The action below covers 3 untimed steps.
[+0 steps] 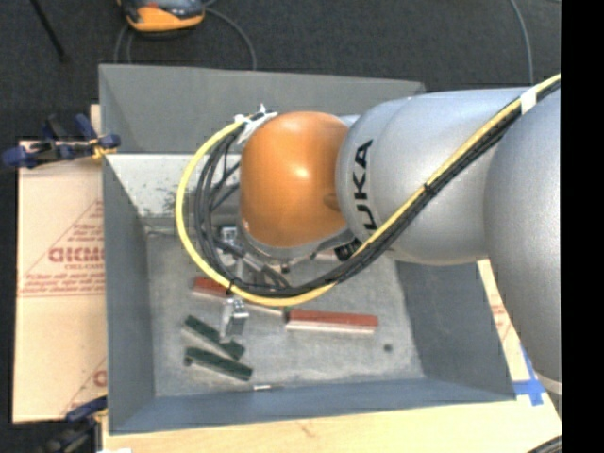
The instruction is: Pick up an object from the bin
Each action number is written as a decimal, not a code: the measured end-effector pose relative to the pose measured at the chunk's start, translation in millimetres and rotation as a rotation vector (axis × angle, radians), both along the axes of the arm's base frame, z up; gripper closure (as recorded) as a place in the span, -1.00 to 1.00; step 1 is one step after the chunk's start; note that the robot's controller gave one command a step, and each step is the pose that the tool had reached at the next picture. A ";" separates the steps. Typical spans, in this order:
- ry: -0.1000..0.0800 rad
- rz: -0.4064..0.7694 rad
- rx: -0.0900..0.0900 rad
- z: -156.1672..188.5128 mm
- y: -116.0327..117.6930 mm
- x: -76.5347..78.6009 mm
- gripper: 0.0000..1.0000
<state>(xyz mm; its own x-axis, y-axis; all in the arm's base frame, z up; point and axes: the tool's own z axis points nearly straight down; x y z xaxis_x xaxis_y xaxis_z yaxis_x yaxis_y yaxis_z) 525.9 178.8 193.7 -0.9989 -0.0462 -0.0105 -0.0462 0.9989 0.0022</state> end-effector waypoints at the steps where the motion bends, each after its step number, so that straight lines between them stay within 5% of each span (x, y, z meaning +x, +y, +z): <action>1: 0.010 -0.095 -0.001 -42.6 -9.5 -14.4 -1.00; 2: 0.008 0.004 -0.001 -110.0 -27.8 -10.9 1.00; 3: 0.008 0.002 -0.001 -110.0 -27.7 -10.9 1.00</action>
Offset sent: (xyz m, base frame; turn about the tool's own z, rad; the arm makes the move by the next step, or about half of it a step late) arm -0.0117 -0.0272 -0.1101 -0.0058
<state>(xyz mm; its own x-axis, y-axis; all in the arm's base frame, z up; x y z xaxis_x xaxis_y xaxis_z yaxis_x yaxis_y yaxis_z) 515.0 151.1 83.7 -0.9988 -0.0487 -0.0022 -0.0487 0.9988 0.0016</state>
